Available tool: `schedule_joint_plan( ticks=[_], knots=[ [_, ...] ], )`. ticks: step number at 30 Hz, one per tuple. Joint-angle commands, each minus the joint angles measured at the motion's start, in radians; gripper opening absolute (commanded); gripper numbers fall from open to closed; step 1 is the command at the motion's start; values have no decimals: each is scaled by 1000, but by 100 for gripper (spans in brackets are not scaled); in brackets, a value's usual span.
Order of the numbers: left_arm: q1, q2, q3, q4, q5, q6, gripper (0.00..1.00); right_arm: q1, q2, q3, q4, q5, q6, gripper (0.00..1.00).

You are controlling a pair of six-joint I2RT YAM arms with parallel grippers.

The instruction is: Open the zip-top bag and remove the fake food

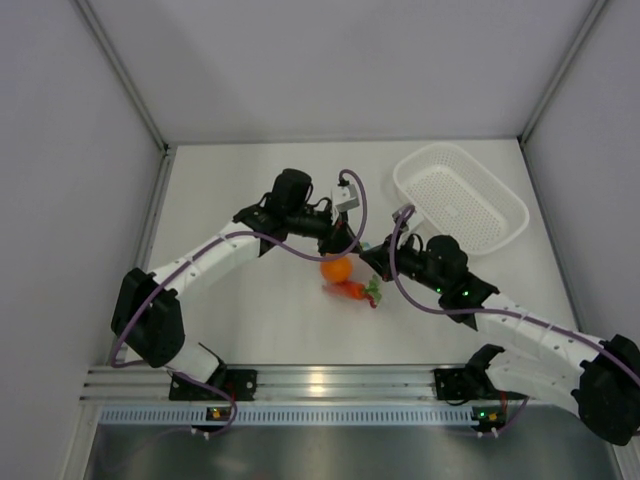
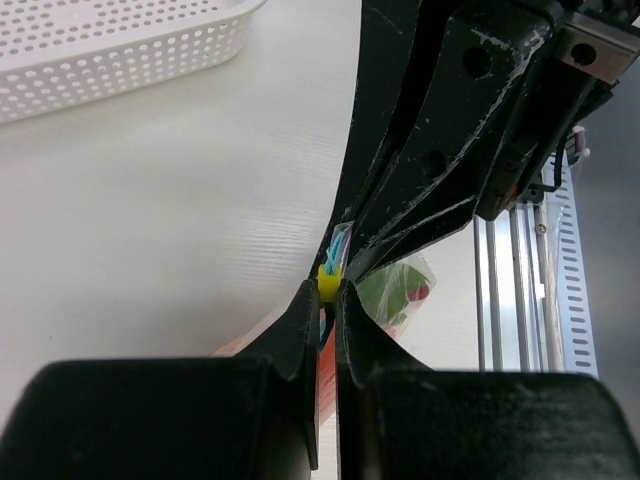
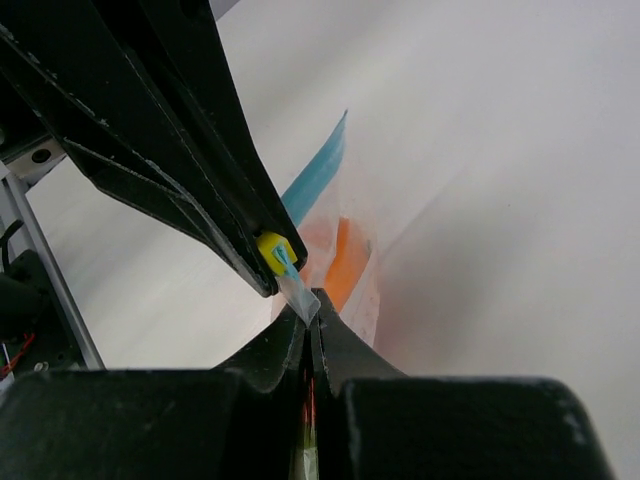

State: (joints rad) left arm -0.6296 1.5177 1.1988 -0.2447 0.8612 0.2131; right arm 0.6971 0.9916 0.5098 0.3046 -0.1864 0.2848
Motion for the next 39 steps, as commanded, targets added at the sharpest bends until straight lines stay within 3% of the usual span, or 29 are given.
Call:
schedule_joint_plan(
  ticks=[1,2,4,6,8,15,17,20,28,29,30,32,39],
  knots=[
    [25,-10,12,-65,-74,34,0,-36,-48,-4,60,-19,4,0],
    [24,-7,18,-65,-55,38,0,-34,-50,-7,67,-43,-4,0],
    [24,4,25,-65,48,43,26,-36,-41,-7,73,-105,-18,0],
    [25,13,45,-65,99,39,39,-33,-34,-8,77,-127,-29,0],
    [25,16,74,-65,139,39,43,-33,-30,-13,82,-163,-41,0],
    [24,24,136,-65,173,40,44,-33,-44,-5,59,-170,-68,0],
    [25,24,145,-65,206,40,43,-31,-47,-5,59,-180,-70,0],
    [24,25,142,-65,214,42,34,-31,-57,-13,68,-171,-65,0],
    [25,41,128,-65,226,40,35,-33,-57,-5,70,-170,-53,0],
    [24,47,128,-65,226,40,33,-31,-56,-5,70,-173,-53,0],
    [24,50,130,-65,228,40,18,-33,-56,-4,70,-174,-53,0],
    [24,52,133,-64,222,39,2,-33,-57,-7,70,-170,-53,0],
    [24,52,113,-65,194,45,0,-34,-102,-40,110,-92,0,0]
  ],
)
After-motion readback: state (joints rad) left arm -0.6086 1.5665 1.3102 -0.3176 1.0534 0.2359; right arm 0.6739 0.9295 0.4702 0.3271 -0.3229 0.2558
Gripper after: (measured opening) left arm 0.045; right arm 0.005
